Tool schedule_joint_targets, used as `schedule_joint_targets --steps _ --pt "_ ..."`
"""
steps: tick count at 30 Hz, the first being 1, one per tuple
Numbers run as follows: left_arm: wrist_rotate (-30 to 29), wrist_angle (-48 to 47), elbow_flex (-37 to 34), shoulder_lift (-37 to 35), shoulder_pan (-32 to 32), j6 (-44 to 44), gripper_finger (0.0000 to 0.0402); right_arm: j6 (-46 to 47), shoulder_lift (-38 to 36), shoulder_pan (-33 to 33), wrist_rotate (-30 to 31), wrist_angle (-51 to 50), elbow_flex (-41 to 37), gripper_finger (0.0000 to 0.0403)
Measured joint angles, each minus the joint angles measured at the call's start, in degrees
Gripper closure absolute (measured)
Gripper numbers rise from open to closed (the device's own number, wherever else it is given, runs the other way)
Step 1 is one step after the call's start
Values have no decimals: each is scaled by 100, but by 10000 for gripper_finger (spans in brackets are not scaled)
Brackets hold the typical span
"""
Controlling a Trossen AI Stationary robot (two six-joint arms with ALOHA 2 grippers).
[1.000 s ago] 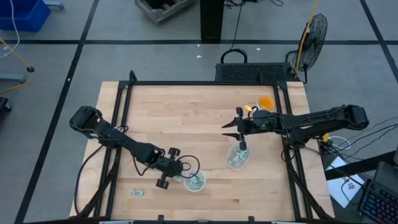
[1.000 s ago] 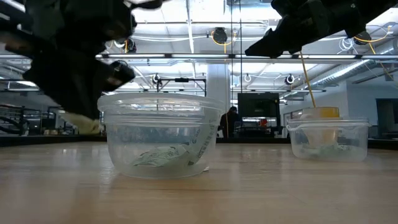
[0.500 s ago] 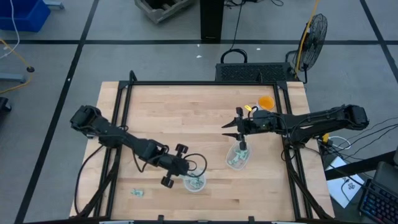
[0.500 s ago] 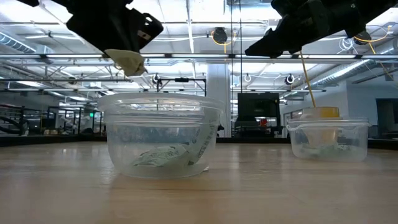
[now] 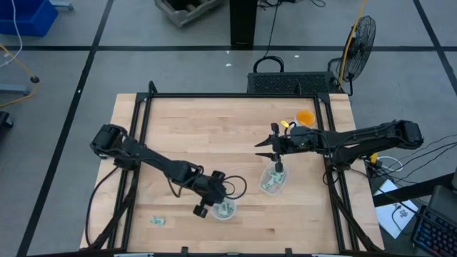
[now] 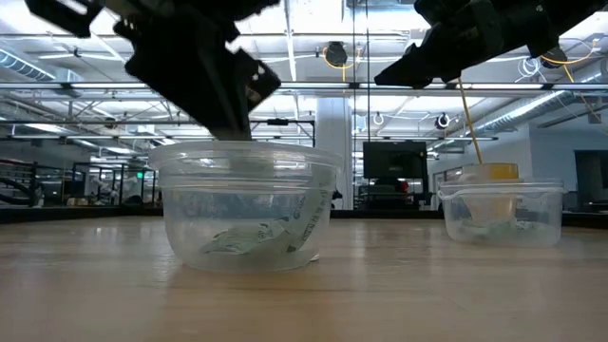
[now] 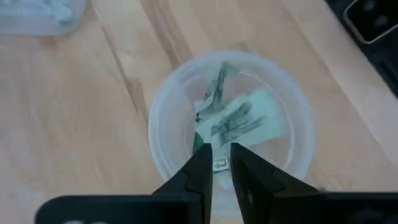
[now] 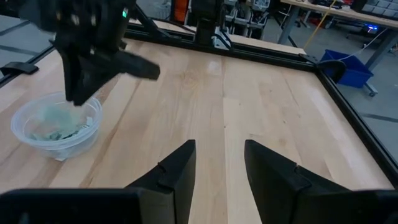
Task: Pick and place items into bin
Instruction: Put the Stevia packet into the left transparent bin, then put the Stevia packet into the right transparent bin
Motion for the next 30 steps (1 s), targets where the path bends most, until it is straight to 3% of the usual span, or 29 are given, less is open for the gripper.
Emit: schedule_joint_targets --steps 6,13,19,24,30 --pt "-7 292 5 327 0 -176 324 0 1 0 0 -9 0 271" --pt "-194 420 9 157 1 -535 324 0 1 0 0 -3 0 271" --pt "-80 -629 14 -553 -11 -874 338 0 1 1 -1 -20 0 271" --pt "1 -1856 13 -1271 -153 -2289 360 0 1 0 -1 -14 0 271" --pt "100 -3198 1 -1480 -679 -4260 368 1 1 0 -1 -115 0 271"
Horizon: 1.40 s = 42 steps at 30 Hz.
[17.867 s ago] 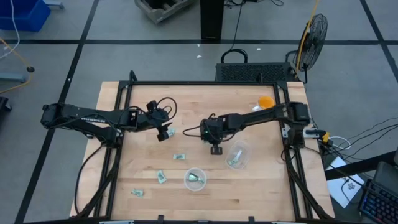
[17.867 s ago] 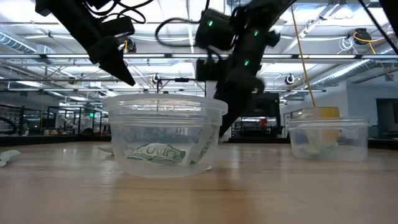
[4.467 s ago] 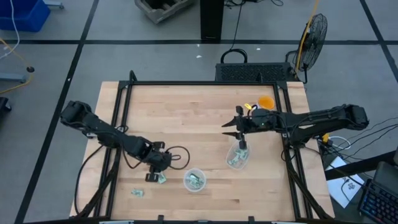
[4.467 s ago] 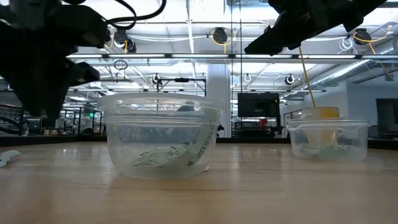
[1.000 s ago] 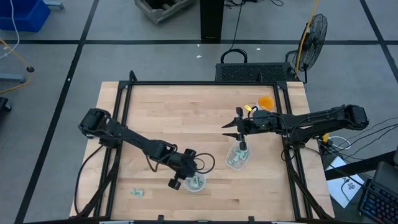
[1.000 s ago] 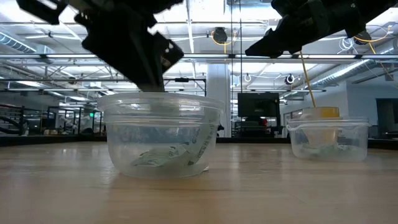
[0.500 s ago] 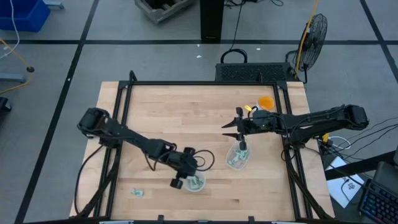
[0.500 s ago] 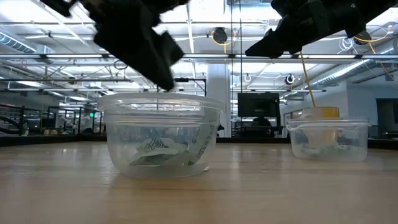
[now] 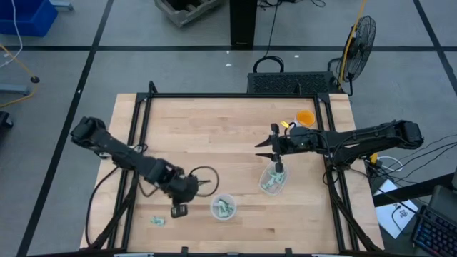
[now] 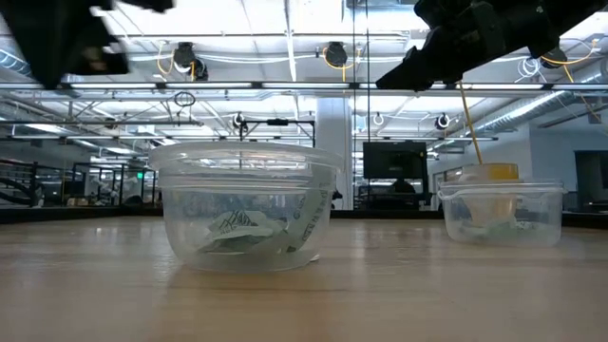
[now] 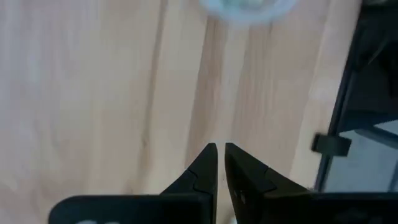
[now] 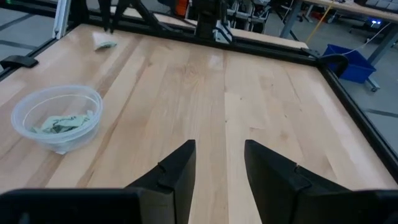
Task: Pick and place items into bin
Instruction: Put the Stevia packet into the right transparent bin
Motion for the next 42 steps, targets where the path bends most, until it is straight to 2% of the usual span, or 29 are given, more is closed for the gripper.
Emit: schedule_joint_targets --steps 6,12,16,20,24,29,37,42 --pt "-8 120 -432 13 -634 -1856 329 -1 0 0 -2 -25 0 271" --pt "88 457 -970 15 -1233 -3138 275 -1 0 0 -2 -21 0 271" --pt "277 959 -1248 15 -1652 -3805 257 -2 0 0 -1 -21 0 271" --pt "-49 1799 -1473 15 -2060 -4361 254 -131 0 0 0 -23 0 271" --pt "-475 2150 -1607 15 -2415 -4720 254 -160 0 0 -1 -25 0 271" --pt "-572 2142 -1776 15 -2797 -4665 254 -169 0 0 -1 -28 -4 271" --pt "-905 2047 -2024 15 -3119 -3017 254 -195 0 0 0 -25 -5 271" --pt "-1016 1663 -2024 15 -3132 -2646 254 -195 0 0 -2 -23 -7 271"
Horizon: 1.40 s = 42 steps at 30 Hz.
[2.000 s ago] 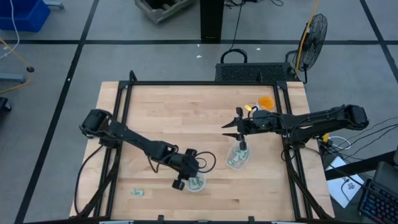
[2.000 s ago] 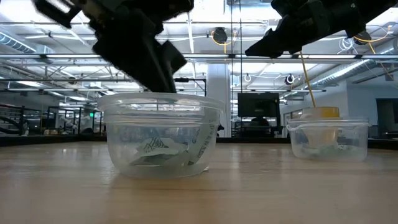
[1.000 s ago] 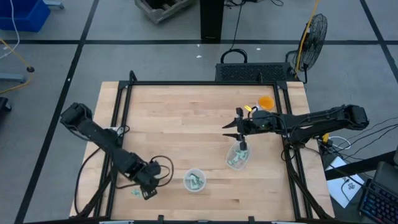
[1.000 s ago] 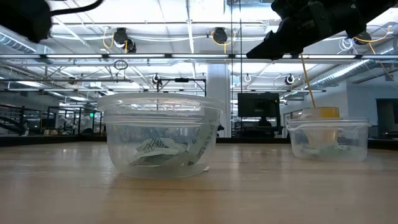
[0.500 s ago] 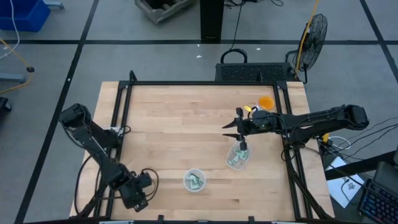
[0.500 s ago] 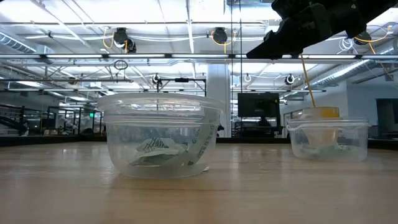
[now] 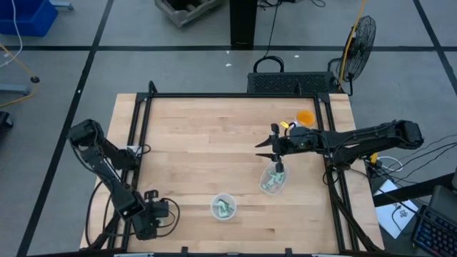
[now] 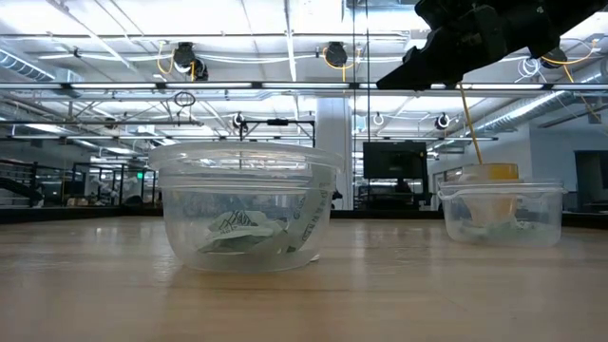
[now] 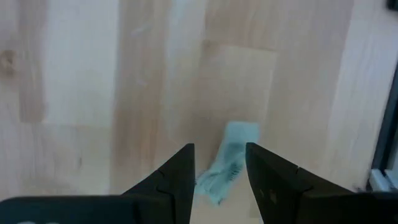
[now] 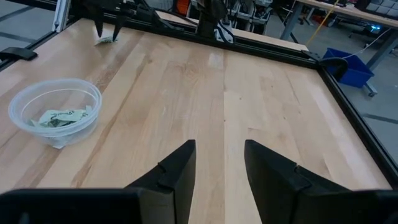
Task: Pick and place items into bin
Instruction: Put the Stevia packet into the right transparent bin
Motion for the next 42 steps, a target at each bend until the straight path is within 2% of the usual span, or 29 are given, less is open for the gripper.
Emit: schedule_joint_targets --steps 14,21,35,38,42 --pt "-122 557 2 166 -23 173 254 -2 0 0 2 0 0 271" --pt "148 561 33 580 -31 759 254 -2 0 1 0 3 0 271" --pt "30 166 28 581 -42 1640 255 -2 0 1 -1 136 0 271" --pt "7 151 26 585 -42 1696 269 -2 0 0 0 136 0 271" --pt "-51 99 22 588 -40 1707 313 -2 0 2 -2 133 0 271"
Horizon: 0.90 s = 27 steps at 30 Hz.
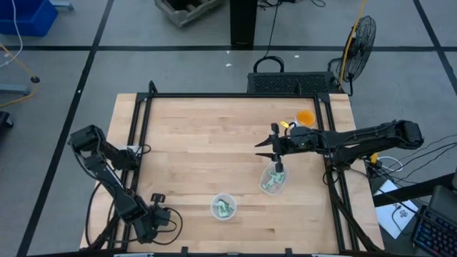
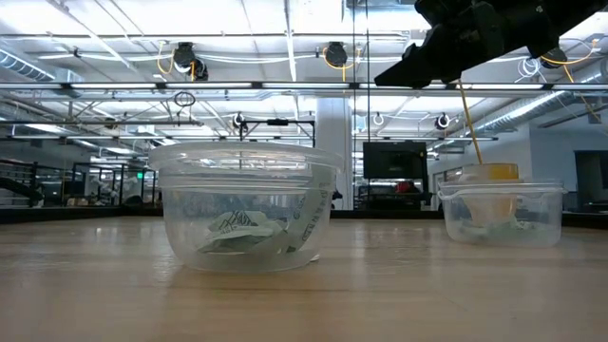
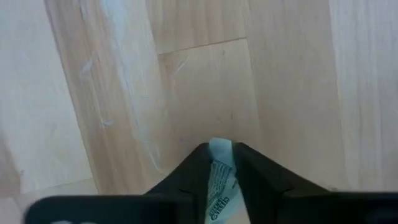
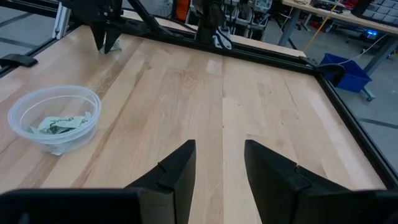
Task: Pick and place items into bin
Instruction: Put the Stevia packet into the right transparent bin
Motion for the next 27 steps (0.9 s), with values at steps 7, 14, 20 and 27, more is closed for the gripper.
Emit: schedule_joint_targets --steps 7,14,20,27 --pt "-241 -20 -9 2 -22 -13 393 0 0 -2 0 0 0 271" --pt "-1414 -42 -31 24 205 461 393 -79 34 -2 -23 16 0 271" --pt "-3076 -50 -42 -171 836 689 394 -338 320 -2 -42 237 0 271" --pt "-5039 666 -35 -1122 1771 1758 393 -341 802 -2 -69 1043 0 271"
